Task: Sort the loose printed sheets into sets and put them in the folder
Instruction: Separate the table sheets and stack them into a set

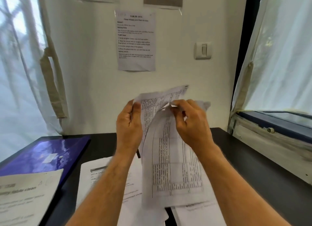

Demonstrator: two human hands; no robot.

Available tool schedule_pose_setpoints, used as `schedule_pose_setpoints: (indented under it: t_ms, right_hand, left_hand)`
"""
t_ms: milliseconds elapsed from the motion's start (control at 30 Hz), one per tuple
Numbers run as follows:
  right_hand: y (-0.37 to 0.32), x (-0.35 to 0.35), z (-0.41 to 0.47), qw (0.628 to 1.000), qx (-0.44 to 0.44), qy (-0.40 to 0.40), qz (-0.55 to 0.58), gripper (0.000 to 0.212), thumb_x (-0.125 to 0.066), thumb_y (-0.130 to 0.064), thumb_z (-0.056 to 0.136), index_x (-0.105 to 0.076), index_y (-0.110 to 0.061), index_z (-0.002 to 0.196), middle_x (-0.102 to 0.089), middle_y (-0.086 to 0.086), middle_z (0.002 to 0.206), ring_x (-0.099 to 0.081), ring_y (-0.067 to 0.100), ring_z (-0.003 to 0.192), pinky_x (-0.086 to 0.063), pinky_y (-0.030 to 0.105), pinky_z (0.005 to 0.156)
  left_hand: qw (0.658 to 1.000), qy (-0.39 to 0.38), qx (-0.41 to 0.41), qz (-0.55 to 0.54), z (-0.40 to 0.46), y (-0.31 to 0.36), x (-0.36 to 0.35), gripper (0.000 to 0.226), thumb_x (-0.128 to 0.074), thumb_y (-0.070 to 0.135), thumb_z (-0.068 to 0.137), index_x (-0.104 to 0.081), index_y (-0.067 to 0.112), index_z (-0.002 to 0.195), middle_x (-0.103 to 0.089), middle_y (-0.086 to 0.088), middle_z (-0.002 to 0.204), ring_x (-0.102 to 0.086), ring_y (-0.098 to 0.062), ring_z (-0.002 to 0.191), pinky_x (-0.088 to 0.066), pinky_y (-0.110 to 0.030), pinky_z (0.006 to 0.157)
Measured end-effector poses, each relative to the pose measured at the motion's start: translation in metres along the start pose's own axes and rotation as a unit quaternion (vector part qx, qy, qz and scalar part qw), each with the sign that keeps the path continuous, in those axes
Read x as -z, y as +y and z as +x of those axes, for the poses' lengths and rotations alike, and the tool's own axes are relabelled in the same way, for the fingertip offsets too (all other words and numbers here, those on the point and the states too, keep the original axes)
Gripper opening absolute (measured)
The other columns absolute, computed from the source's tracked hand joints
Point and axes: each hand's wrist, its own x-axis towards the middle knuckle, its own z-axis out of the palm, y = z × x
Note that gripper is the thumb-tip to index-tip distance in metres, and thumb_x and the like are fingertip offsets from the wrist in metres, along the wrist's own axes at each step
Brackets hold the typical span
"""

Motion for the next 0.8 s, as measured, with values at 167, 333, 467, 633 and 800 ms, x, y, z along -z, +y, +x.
schedule_pose_setpoints:
  t_ms: [167, 333, 467, 633, 800]
  right_hand:
    - [-0.044, 0.007, 0.054, 0.995, 0.089, 0.043, 0.003, 0.016, -0.055, -0.020, 0.100, -0.066, -0.016, 0.110, -0.059, 0.001, 0.099, -0.051, 0.009, 0.082, -0.046, 0.016, 0.070]
    - [-0.084, 0.010, 0.087, 0.986, 0.129, 0.094, 0.036, 0.019, -0.056, -0.021, 0.100, -0.067, -0.014, 0.113, -0.061, 0.004, 0.100, -0.055, 0.009, 0.086, -0.046, 0.013, 0.073]
    - [-0.095, 0.003, 0.087, 0.989, 0.101, 0.095, 0.052, 0.023, -0.057, -0.025, 0.100, -0.067, -0.013, 0.117, -0.064, 0.005, 0.104, -0.058, 0.011, 0.091, -0.048, 0.014, 0.080]
    - [-0.093, -0.004, 0.070, 0.991, 0.060, 0.071, 0.094, 0.022, -0.061, -0.024, 0.098, -0.066, -0.015, 0.117, -0.060, -0.002, 0.101, -0.055, 0.004, 0.081, -0.051, 0.015, 0.074]
    - [-0.075, -0.004, 0.047, 0.993, -0.035, 0.060, 0.091, 0.076, -0.074, -0.031, 0.088, -0.031, -0.024, 0.150, -0.030, 0.006, 0.151, -0.034, 0.019, 0.137, -0.034, 0.017, 0.108]
  left_hand:
    - [0.990, -0.042, -0.127, 0.035, 0.030, 0.049, 0.014, 0.030, -0.038, 0.034, 0.106, -0.062, 0.018, 0.117, -0.065, 0.012, 0.091, -0.068, -0.008, 0.080, -0.056, -0.020, 0.063]
    - [0.981, -0.066, -0.177, 0.036, 0.048, 0.081, 0.035, 0.052, -0.054, 0.049, 0.096, -0.053, 0.013, 0.133, -0.065, -0.002, 0.124, -0.070, -0.015, 0.102, -0.061, -0.029, 0.079]
    - [0.987, -0.073, -0.132, 0.053, 0.041, 0.079, 0.048, 0.071, -0.071, 0.050, 0.083, -0.044, 0.015, 0.138, -0.065, -0.002, 0.126, -0.072, -0.018, 0.102, -0.062, -0.042, 0.082]
    - [0.992, -0.020, -0.092, 0.088, 0.028, 0.064, 0.055, 0.035, -0.059, 0.021, 0.099, -0.048, 0.016, 0.133, -0.065, 0.007, 0.108, -0.071, -0.008, 0.095, -0.062, -0.028, 0.076]
    - [0.997, 0.047, -0.032, 0.048, 0.025, 0.054, 0.066, 0.023, -0.055, 0.011, 0.100, -0.053, 0.011, 0.123, -0.067, -0.001, 0.102, -0.071, -0.010, 0.087, -0.057, -0.019, 0.063]
